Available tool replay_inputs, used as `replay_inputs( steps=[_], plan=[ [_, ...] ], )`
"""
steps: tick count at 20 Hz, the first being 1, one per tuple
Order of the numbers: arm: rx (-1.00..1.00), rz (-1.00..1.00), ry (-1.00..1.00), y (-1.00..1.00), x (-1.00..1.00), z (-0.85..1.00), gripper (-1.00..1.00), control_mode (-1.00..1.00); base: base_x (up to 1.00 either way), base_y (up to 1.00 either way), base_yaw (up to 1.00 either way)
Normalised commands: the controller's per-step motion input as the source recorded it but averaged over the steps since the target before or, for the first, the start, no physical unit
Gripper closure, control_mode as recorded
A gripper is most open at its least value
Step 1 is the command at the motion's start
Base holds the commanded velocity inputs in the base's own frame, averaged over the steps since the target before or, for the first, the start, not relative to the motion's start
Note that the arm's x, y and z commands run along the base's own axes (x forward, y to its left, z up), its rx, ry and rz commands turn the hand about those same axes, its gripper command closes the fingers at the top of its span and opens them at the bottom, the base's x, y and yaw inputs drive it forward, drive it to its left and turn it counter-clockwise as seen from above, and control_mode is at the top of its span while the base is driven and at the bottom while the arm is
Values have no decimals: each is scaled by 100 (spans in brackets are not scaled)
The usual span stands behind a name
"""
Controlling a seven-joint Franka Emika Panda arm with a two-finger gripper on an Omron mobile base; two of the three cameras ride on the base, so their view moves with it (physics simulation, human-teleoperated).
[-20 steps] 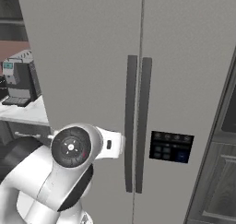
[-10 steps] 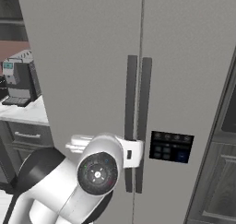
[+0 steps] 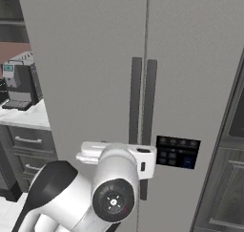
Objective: Open the freezer door, pick up the ice cube tray from the freezer, and place it on the dining counter.
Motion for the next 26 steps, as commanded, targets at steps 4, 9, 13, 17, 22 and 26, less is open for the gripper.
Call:
replay_inputs(
  steps=[4, 9, 13, 17, 22, 26],
  plan=[
    [0, 0, -11, -6, 13, 0, -100, -100, 0, 0, 0],
    [0, 0, -11, 0, 49, 0, -100, -100, 0, 0, 0],
    [6, 0, -15, 0, 71, 0, -100, -100, 0, 0, 0],
    [6, 0, -14, 0, 71, -1, -100, -100, 0, 0, 0],
    [4, 0, -11, 0, 58, -7, -100, -100, 0, 0, 0],
    [4, 0, -10, -17, 45, -9, -100, -100, 0, 0, 0]
  ],
)
